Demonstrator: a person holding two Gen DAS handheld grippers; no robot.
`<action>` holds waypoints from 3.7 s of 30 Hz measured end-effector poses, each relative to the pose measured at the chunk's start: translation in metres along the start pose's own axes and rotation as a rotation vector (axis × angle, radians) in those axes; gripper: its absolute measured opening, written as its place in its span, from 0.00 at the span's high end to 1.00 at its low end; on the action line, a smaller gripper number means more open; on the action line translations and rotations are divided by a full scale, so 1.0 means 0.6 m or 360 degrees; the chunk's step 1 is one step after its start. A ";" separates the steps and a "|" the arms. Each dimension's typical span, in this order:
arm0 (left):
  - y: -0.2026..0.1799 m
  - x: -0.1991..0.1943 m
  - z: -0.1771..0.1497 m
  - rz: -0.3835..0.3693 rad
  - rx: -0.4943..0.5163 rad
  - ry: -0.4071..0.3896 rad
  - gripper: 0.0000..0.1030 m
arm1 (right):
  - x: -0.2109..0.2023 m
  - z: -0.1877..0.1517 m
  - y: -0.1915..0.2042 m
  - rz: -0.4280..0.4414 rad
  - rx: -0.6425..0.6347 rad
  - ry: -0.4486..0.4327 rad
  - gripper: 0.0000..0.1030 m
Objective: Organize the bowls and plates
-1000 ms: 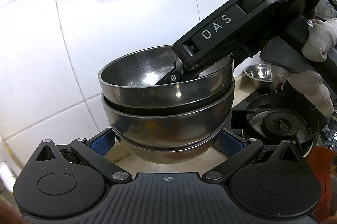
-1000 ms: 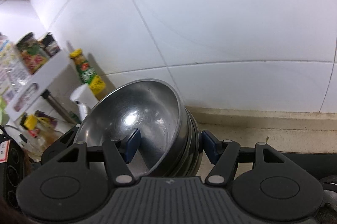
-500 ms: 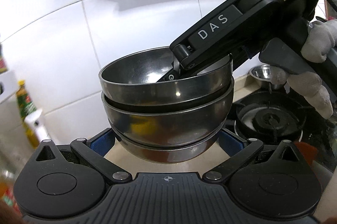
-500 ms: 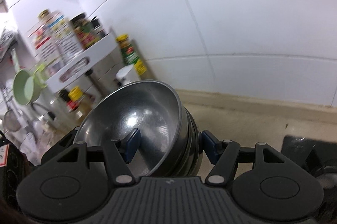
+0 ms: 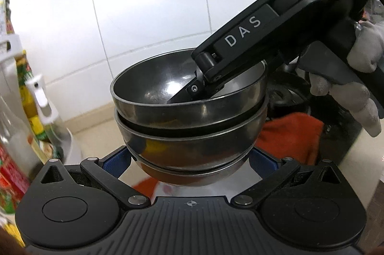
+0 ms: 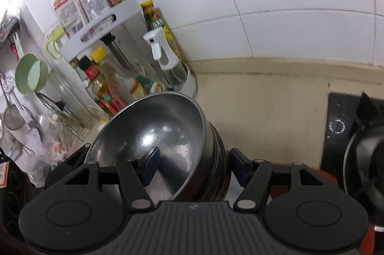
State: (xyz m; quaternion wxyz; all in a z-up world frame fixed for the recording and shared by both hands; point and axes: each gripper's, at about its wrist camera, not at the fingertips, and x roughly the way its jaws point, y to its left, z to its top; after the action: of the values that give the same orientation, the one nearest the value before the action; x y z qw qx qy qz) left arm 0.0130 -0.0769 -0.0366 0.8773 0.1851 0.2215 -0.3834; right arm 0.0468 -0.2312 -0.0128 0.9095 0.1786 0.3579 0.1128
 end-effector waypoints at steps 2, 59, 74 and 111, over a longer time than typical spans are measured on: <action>-0.004 0.003 -0.014 -0.0024 -0.0005 0.0019 0.00 | -0.001 -0.019 0.000 -0.0023 0.0016 0.0006 0.43; -0.011 0.002 -0.067 -0.0034 0.0002 0.0282 0.00 | 0.007 -0.112 -0.038 -0.0287 0.0179 0.0052 0.49; -0.005 -0.031 -0.055 0.0006 -0.0043 0.0218 0.00 | -0.023 -0.117 -0.004 -0.0285 0.0129 -0.0014 0.49; 0.018 -0.103 -0.066 0.0254 -0.0623 0.0273 0.00 | -0.114 -0.245 0.098 -0.0696 0.0002 -0.0328 0.44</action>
State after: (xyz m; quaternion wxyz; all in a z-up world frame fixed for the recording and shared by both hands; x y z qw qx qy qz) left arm -0.0262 -0.0141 -0.0353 0.9019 0.0601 0.3503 -0.2453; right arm -0.1084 -0.1643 -0.0473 0.9440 0.1078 0.2934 -0.1058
